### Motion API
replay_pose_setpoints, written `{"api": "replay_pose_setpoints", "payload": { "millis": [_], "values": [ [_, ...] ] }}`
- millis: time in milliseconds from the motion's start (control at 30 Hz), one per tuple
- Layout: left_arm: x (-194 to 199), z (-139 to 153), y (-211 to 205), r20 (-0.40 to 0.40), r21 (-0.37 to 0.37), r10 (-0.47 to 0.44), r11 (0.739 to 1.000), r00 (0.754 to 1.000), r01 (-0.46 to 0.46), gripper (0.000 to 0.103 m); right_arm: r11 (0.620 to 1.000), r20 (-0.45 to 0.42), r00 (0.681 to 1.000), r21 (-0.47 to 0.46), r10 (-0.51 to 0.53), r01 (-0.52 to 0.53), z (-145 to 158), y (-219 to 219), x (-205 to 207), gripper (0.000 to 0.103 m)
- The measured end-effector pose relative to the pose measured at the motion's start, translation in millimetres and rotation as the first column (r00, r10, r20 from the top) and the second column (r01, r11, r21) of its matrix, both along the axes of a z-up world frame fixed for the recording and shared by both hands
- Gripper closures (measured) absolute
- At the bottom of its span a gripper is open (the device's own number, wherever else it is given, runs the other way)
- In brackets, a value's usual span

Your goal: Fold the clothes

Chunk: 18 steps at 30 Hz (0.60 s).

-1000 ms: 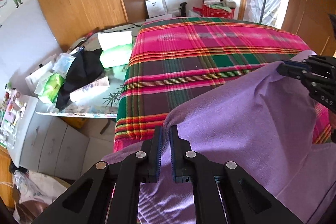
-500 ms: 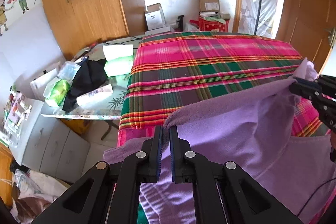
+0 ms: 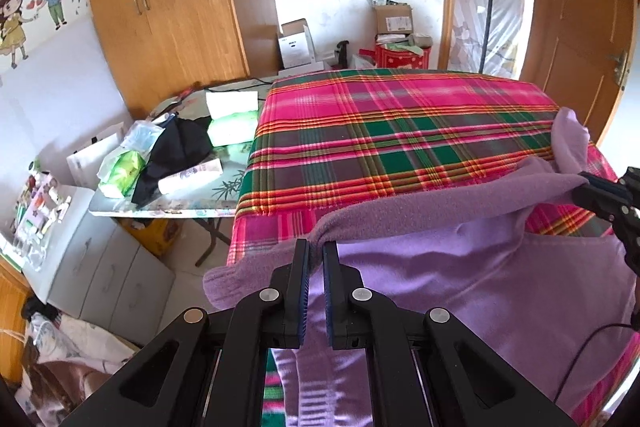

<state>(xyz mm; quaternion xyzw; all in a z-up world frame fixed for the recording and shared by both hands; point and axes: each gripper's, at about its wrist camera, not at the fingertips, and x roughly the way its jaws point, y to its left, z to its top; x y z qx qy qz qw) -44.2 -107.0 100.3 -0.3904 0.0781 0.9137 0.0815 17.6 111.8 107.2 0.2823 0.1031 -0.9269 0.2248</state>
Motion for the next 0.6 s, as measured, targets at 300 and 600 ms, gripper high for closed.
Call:
{"api": "replay_pose_setpoints", "payload": {
  "millis": [300, 600],
  "values": [
    [33.3, 3.3, -1.3, -0.022, 0.001, -0.008, 1.0, 1.0, 0.008, 0.096, 1.0, -0.021, 1.0, -0.017, -0.021, 0.021, -2.0, 3.9, 44.1, 0.097],
    [59.7, -1.2, -7.6, -0.039, 0.007, 0.019, 1.0, 0.999, -0.019, 0.096, 1.0, -0.044, 0.999, -0.013, -0.023, 0.023, -9.9, -1.3, 79.0, 0.097]
  ]
}}
